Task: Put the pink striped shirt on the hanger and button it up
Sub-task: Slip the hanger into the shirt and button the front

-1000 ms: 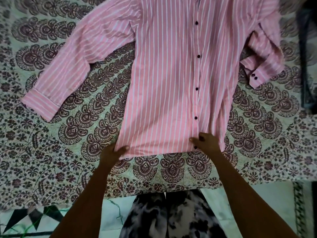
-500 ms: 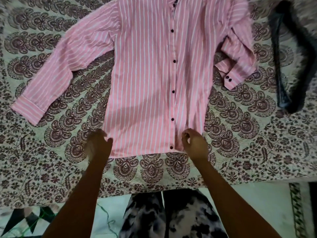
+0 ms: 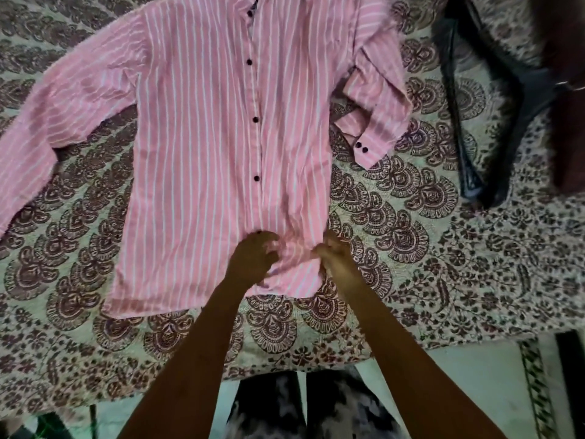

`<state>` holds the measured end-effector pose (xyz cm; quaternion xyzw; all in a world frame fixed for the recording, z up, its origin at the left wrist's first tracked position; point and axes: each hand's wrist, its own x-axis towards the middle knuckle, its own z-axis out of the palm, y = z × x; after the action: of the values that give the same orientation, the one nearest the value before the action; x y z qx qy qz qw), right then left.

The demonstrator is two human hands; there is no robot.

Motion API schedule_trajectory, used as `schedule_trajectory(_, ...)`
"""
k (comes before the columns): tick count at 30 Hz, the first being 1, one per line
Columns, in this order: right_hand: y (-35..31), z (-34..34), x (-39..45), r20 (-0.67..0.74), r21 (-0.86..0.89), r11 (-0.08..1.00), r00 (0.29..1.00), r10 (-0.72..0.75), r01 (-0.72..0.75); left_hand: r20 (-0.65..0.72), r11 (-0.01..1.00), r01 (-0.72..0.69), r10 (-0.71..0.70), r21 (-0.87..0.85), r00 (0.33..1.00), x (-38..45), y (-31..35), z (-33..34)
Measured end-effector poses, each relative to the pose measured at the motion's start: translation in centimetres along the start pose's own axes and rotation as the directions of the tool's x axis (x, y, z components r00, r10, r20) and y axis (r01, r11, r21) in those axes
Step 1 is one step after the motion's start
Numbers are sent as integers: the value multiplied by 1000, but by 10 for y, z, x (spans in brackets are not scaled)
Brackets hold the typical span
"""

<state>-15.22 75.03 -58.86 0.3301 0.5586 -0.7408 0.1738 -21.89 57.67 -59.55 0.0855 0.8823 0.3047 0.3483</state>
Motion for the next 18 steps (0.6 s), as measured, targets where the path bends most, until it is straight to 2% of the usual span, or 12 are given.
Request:
schedule_trajectory(3, 2, -7, -9, 97, 268, 961, 994, 50, -74, -2, 997, 67, -67, -40, 998, 6, -8, 4)
schedule_trajectory(5, 4, -8, -9, 95, 430, 892, 990, 107, -138, 23, 994, 63, -61, -91, 998, 7, -9, 0)
schedule_trajectory(6, 3, -9, -8, 93, 458, 873, 986, 141, -168, 38, 993, 55, -51, -104, 998, 7, -8, -3)
schedule_trajectory(7, 3, -9, -8, 89, 440, 873, 978, 191, -210, 62, 993, 55, -49, -106, 997, 6, -7, -5)
schedule_trajectory(11, -5, -17, -17, 99, 154, 921, 933, 346, -358, 109, 995, 59, -49, -83, 993, 5, -9, -9)
schedule_trajectory(15, -14, -29, -28, 97, 288, 917, 961, 260, -277, 130, 985, 108, -91, -131, 987, 4, -14, -6)
schedule_trajectory(18, -12, -25, -27, 172, 470, 832, 955, 241, -295, 116, 992, 81, -69, -97, 991, -1, -15, -4)
